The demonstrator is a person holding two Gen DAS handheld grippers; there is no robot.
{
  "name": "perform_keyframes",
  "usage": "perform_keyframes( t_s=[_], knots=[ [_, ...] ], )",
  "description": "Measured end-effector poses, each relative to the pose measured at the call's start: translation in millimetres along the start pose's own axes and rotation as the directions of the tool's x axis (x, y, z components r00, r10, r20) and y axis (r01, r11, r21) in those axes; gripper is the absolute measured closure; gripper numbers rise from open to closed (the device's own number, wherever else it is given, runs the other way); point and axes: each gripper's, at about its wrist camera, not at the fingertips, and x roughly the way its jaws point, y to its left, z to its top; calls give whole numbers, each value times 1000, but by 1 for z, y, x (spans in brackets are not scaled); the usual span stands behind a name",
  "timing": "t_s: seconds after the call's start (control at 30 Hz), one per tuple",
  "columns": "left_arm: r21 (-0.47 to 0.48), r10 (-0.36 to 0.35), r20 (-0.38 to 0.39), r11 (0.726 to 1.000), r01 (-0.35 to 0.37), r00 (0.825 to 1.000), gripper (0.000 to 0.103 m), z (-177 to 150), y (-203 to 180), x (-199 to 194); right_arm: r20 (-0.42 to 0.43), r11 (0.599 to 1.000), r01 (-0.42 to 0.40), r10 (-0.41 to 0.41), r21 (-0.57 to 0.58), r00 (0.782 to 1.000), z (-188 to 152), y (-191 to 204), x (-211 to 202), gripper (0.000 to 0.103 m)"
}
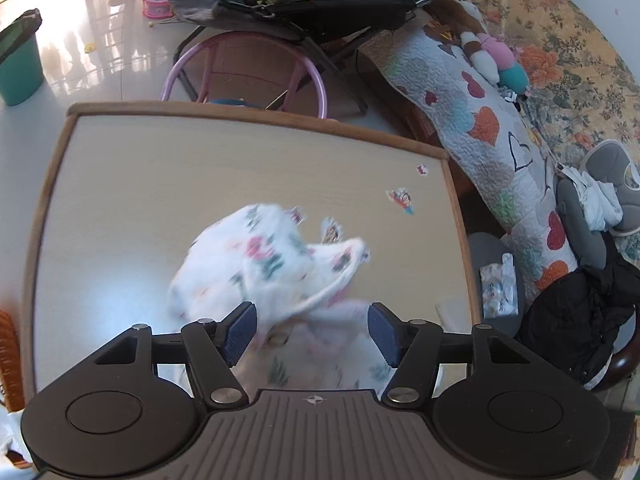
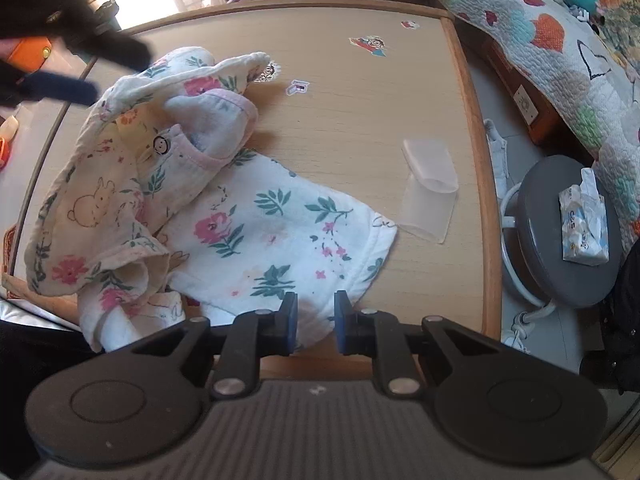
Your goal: Fold clothes
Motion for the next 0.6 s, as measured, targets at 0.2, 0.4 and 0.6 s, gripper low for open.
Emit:
perform_keyframes(
  t_s=[0.2, 0.4, 0.6],
  knots=[
    [60, 59, -23, 997, -58, 998, 46, 17, -24, 37, -17, 1000, -8, 8, 8, 1000, 0, -4, 4, 85],
    [40, 99, -74, 995, -96, 992, 76, 11, -21, 70, -31, 1000, 3, -3, 6, 1000, 0, -2, 11, 85],
    [33, 95, -75, 995, -93, 993, 95, 8, -16, 78, -27, 1000, 4, -4, 10, 1000, 0, -3, 11, 85]
  ],
)
